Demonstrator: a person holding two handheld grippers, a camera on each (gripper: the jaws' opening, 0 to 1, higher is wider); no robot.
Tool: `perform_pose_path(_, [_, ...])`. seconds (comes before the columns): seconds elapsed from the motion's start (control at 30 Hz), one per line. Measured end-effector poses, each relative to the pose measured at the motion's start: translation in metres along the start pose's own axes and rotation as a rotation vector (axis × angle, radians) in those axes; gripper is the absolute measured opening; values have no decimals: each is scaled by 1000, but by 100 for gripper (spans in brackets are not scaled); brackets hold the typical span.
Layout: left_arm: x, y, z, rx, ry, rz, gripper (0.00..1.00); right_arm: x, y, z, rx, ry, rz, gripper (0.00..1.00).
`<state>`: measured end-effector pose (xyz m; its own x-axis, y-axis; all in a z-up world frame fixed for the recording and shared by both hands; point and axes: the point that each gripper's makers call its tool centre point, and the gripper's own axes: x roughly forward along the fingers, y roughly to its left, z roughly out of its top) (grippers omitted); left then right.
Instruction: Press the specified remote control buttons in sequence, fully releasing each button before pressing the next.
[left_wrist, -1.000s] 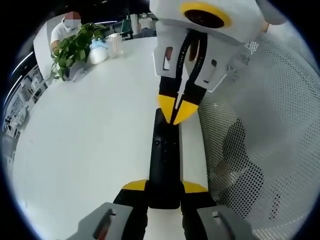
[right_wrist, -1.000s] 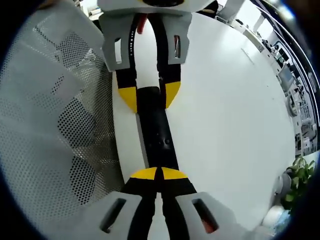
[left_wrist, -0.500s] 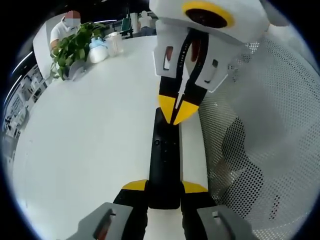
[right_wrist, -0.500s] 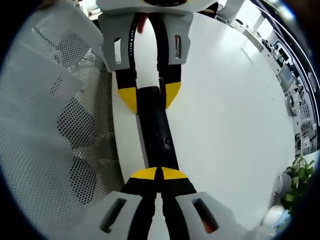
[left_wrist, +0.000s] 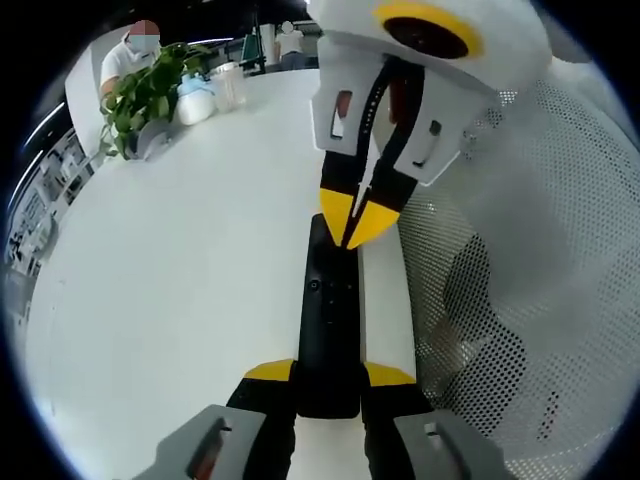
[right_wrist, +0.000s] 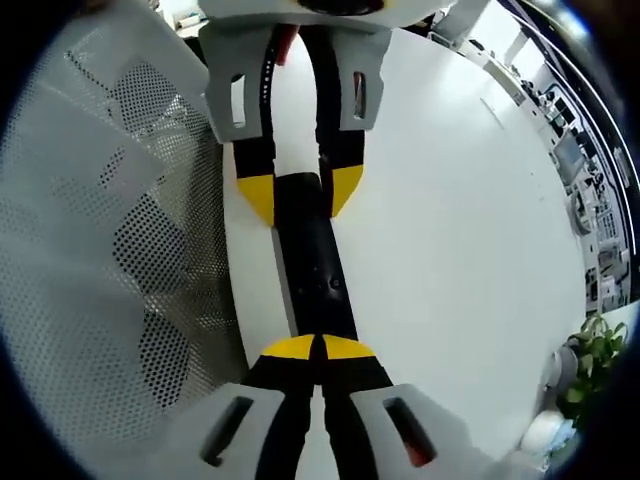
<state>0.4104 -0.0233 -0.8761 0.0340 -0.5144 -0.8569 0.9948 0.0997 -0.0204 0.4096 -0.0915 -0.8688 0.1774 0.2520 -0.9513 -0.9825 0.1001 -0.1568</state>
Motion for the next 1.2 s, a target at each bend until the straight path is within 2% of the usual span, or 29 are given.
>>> perform_pose_path(0.6, [0,0,0,-10,-3,3,24,0,3,5,-20,-22,17,0])
perform_pose_path(1.2, [0,0,0,-9,-5,0,24,2,3,5,-50,-9,6,0])
